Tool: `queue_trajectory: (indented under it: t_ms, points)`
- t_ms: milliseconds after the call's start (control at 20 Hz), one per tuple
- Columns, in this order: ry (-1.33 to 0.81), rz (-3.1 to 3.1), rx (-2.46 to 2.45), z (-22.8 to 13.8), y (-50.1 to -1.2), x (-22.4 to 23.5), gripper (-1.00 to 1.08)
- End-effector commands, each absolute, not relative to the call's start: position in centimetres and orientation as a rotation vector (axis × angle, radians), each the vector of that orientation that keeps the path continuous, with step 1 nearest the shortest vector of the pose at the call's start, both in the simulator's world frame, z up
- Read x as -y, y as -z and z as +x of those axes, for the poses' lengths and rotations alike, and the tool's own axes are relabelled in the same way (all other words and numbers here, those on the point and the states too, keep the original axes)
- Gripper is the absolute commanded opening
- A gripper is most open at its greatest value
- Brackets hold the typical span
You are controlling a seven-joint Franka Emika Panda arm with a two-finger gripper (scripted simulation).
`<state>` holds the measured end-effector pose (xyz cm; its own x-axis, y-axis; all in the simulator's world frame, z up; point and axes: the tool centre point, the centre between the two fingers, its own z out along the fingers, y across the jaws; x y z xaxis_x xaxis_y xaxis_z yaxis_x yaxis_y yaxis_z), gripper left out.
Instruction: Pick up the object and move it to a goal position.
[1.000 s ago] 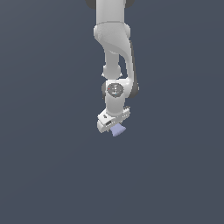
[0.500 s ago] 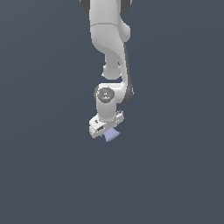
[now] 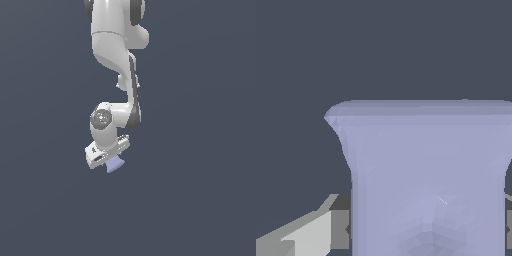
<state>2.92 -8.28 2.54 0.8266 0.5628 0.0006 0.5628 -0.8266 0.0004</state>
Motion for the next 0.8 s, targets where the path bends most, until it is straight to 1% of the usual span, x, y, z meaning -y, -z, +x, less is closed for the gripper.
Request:
queue_trajectory:
  t_ms: [0,350,750]
  points:
    - [-0.001,3.002,-0.926,4.2,-2.7,9.6,-1.0]
    - [-0.001,3.002,-0.927,7.1,-2.8,12.6,-1.0]
    - [-0.001,3.002,-0.927,8.8,-3.0,14.4,-1.0]
